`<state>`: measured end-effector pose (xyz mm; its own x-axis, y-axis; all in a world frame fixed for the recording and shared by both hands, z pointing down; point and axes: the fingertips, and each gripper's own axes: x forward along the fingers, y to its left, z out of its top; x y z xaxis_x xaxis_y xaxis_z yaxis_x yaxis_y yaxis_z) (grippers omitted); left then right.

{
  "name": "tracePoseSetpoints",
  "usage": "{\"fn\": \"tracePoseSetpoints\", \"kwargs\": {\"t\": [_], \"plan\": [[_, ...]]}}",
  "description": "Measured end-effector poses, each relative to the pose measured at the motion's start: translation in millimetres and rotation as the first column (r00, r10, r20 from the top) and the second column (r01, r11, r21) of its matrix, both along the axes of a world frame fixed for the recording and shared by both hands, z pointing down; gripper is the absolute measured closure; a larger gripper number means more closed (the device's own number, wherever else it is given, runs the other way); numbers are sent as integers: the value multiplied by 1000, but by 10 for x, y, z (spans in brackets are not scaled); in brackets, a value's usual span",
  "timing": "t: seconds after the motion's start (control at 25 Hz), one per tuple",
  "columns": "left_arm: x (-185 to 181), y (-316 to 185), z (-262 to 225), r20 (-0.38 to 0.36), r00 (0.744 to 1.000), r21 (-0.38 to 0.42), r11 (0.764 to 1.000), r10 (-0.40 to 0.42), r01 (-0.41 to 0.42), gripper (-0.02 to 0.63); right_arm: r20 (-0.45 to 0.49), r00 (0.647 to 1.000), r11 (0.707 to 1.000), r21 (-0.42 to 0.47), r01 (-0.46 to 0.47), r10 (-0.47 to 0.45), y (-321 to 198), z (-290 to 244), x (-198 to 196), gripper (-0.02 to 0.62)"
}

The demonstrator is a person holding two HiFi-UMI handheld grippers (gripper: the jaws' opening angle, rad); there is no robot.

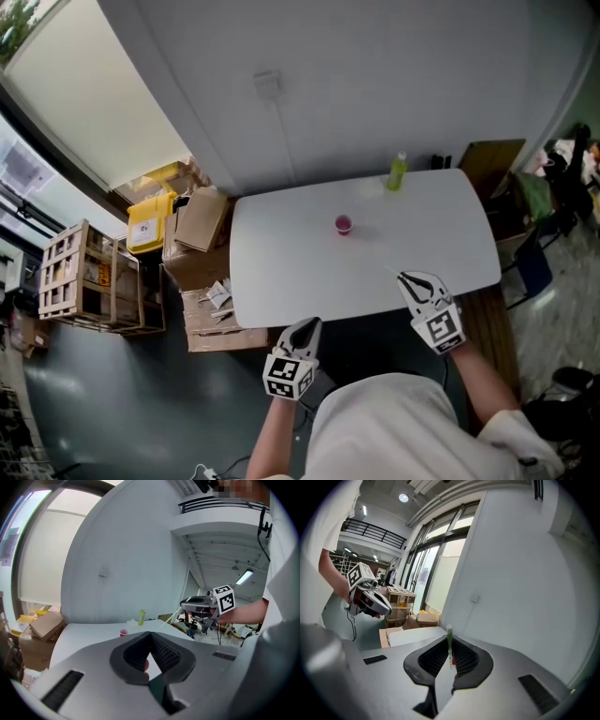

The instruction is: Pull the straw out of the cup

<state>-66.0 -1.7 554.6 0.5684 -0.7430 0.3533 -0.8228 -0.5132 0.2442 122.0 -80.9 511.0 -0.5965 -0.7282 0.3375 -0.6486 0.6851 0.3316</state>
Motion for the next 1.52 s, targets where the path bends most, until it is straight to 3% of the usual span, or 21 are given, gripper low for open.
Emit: {"fn": "tracePoseSetpoints", "kwargs": {"t": [0.68, 1.52], "plan": [[249, 72, -141, 17, 997, 27, 997, -79, 79, 604, 34, 999, 999, 38, 32, -34, -23, -186, 373, 546], [368, 32, -180, 20, 998, 35, 997, -62, 61, 604, 29, 999, 998, 48, 37, -39, -17, -217, 466, 546]]}}
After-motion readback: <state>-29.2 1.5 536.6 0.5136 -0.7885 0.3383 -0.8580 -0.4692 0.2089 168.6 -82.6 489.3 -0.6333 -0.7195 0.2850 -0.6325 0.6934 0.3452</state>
